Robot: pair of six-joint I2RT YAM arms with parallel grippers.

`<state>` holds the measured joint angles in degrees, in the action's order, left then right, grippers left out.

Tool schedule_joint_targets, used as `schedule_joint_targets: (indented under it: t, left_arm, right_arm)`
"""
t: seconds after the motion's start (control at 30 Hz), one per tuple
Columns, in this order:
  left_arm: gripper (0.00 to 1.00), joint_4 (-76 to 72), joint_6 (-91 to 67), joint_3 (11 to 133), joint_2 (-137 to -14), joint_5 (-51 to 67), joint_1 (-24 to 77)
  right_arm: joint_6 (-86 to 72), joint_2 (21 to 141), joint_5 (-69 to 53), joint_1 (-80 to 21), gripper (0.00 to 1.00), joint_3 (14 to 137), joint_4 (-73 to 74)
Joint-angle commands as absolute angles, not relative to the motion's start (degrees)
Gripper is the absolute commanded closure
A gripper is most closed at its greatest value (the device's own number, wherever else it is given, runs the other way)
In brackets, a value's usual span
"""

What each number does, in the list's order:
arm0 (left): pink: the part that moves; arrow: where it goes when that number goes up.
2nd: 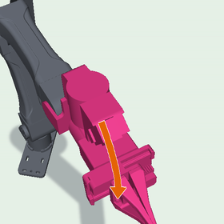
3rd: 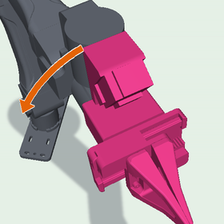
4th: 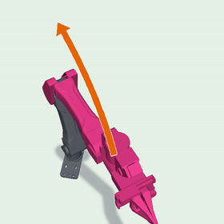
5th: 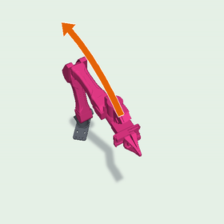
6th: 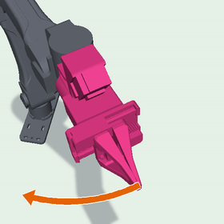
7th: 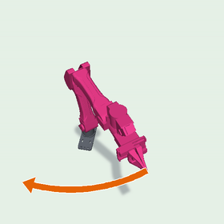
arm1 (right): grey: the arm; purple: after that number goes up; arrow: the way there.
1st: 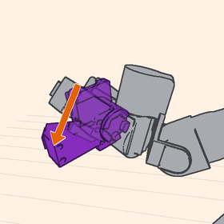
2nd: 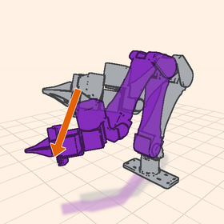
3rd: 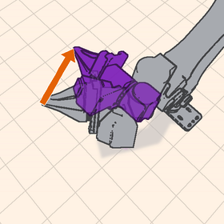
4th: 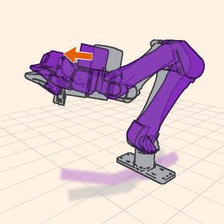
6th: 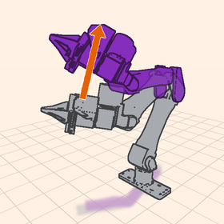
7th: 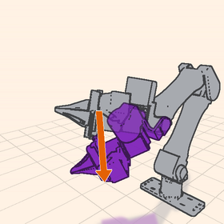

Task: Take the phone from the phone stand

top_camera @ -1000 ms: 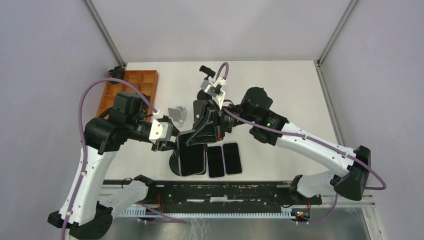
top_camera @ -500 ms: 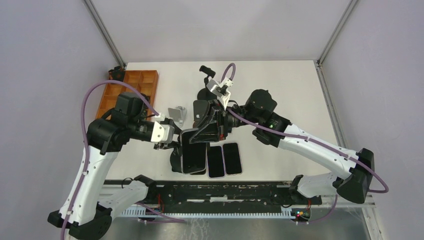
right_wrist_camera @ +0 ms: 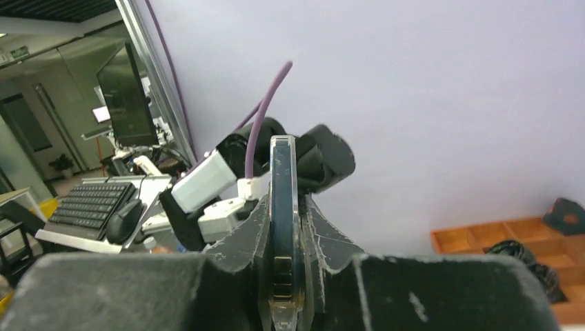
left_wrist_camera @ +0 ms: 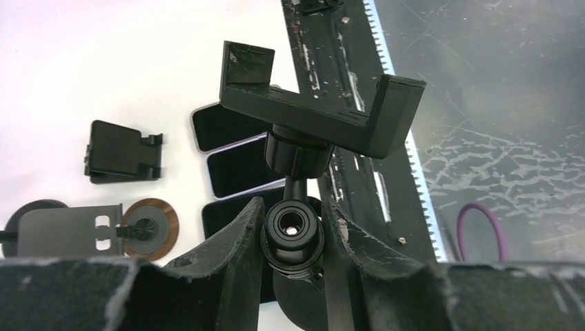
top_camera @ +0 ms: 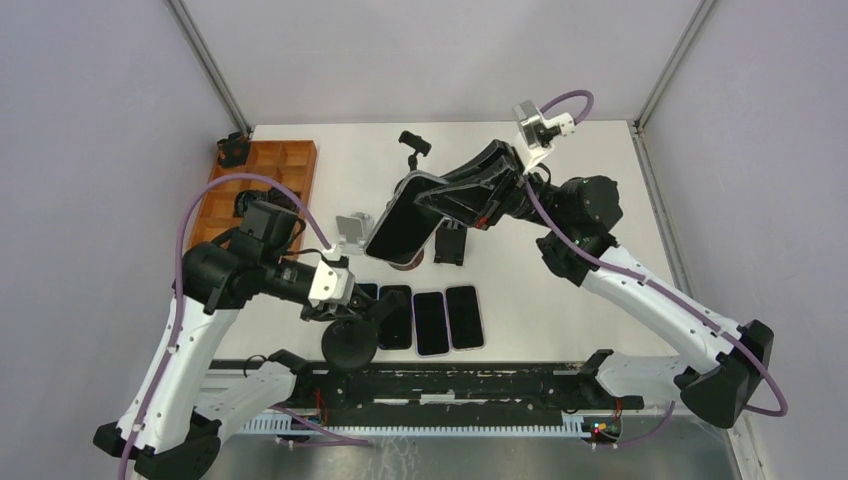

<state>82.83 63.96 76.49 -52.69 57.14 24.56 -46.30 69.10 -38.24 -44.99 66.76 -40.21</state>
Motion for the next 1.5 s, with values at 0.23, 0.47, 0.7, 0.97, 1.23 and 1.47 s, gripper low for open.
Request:
schedule_joint_targets:
  t: [0.23, 0.47, 0.7, 0.97, 1.23, 1.47]
  left_arm:
    - [0.98, 83.94, 67.09, 80.60, -51.70, 59.63, 24.87]
    - [0.98, 83.94, 67.44, 83.82, -52.65, 59.87, 24.87]
    - [0.98, 83.89, 67.73, 84.56, -52.87, 60.31, 24.90]
    - [0.98, 83.93, 67.93, 85.13, -52.47, 59.98, 24.94]
    - [0.98, 83.92, 68.39, 84.19, -51.95, 59.97, 24.87]
    - [0.98, 83.80, 68.59, 83.81, -52.14, 60.17, 24.92]
  right_arm:
    - [-40.10, 63.92, -37.57, -33.72, 1.00, 72.03, -24.61]
    - [-21.22, 57.76, -33.91, -26.88, 1.00, 65.10, 12.54]
    - [-14.24, 53.55, -31.89, -20.04, 1.00, 48.28, 22.98]
    - [-14.71, 57.98, -33.03, -19.08, 1.00, 39.44, 18.42]
    - [-15.01, 66.31, -36.92, -19.10, 1.00, 35.73, 13.15]
    - [-15.08, 73.10, -33.06, -19.15, 1.00, 34.52, 9.33]
